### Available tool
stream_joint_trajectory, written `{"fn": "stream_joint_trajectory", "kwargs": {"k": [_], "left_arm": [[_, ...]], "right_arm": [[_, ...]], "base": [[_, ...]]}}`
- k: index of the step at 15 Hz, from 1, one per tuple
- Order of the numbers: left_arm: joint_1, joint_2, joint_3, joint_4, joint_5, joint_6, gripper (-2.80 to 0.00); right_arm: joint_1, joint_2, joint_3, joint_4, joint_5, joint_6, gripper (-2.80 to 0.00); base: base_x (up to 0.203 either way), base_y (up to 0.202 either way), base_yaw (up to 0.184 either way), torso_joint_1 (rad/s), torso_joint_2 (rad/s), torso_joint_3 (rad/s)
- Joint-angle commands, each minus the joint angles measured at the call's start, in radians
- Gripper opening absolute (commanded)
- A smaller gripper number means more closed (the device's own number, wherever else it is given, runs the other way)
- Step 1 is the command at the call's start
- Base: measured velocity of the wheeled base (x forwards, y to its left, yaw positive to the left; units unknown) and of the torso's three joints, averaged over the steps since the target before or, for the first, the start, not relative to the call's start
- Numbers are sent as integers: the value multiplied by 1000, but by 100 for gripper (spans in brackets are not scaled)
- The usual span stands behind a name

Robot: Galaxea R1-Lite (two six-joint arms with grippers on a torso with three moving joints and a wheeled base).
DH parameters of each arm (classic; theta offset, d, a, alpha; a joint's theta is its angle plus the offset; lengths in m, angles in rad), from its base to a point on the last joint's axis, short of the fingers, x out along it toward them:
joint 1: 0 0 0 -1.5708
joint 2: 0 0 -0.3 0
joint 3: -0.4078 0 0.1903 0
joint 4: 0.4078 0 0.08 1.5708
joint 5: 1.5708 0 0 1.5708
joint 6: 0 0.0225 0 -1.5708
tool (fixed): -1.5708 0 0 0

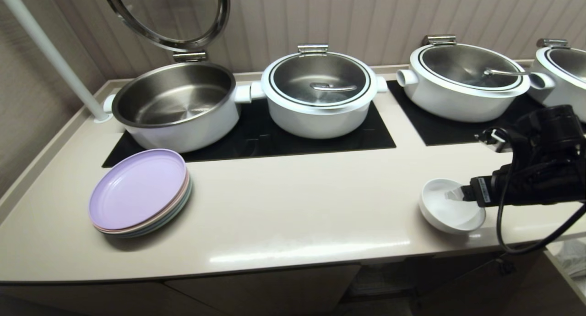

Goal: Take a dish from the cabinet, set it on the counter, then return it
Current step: Pick up the bowl from the table

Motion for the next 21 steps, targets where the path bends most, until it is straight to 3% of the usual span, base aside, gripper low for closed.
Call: {"fn": "stream_joint_trajectory", "kwargs": {"k": [1, 21], "left_arm": [[0, 0, 0, 0, 0, -1, -280], [0, 0, 0, 0, 0, -1, -280]], "right_arm": [[4, 34, -6, 1, 1, 0, 0], [4, 131, -27, -65, -5, 44, 0]], "base": [[0, 0, 0, 0, 0, 0], [0, 0, 0, 0, 0, 0]]}}
